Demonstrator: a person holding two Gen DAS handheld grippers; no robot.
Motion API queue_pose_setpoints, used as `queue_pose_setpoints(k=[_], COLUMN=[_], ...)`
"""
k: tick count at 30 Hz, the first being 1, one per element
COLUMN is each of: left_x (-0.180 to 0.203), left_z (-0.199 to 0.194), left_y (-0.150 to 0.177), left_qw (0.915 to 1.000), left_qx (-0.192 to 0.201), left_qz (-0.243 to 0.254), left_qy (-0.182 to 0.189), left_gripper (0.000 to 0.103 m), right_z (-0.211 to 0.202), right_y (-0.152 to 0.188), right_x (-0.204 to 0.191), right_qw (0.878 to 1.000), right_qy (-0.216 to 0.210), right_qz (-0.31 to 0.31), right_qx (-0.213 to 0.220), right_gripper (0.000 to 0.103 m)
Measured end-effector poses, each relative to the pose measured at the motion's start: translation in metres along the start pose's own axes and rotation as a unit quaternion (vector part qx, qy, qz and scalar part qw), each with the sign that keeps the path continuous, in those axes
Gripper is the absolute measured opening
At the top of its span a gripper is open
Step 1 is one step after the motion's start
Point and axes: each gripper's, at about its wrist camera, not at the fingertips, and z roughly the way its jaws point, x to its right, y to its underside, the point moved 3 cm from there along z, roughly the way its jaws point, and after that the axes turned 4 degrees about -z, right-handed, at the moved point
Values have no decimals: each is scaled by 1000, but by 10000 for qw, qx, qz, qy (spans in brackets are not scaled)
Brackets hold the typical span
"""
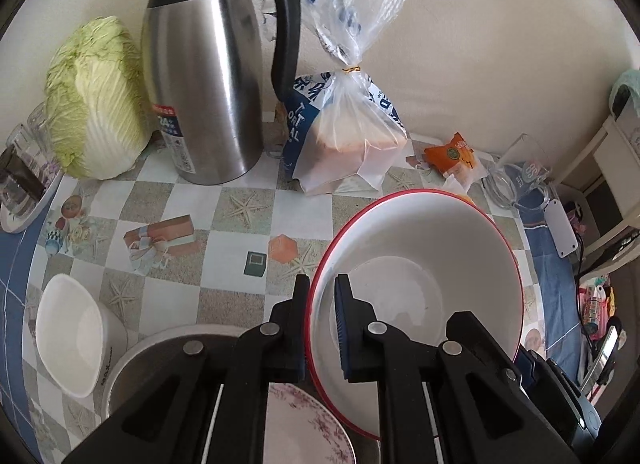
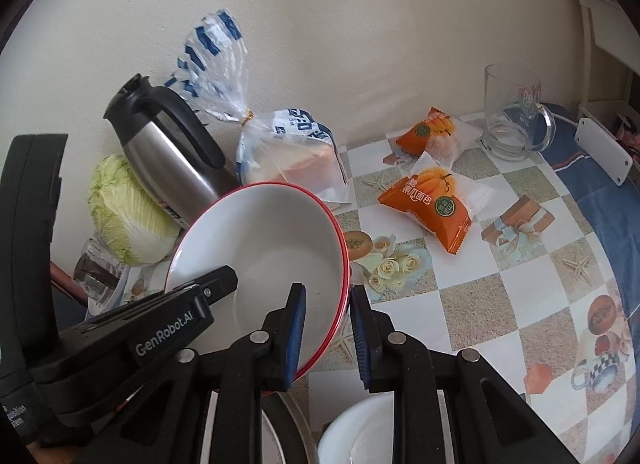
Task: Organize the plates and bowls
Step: 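Close both tools on the rim of the red-rimmed bowl and lift it, then lower the red-rimmed bowl onto the floral plate and open both tools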
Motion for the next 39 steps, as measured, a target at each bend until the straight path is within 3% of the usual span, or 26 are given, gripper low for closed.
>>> queue_pose_setpoints(k=[19,32,39], left_x=[-91,-128,-143], left_z=[-86,-91,-85], left_y=[63,114,126], left_qw=[9925,9899,9882], left_qx=[404,214,133], left_qz=[-1146,-1399,-1515], left_qy=[-106,0,156], left_gripper=[13,13,13], right_z=[-49,-56,-48], right_y=[46,102,132], right_x=[-98,-128,-133], right_qw=[9934,9870,9836], right_qy=[-211,35,81], right_qz=[-1066,-1441,-1503], right_qx=[-365,-715,-992], right_gripper=[24,25,24])
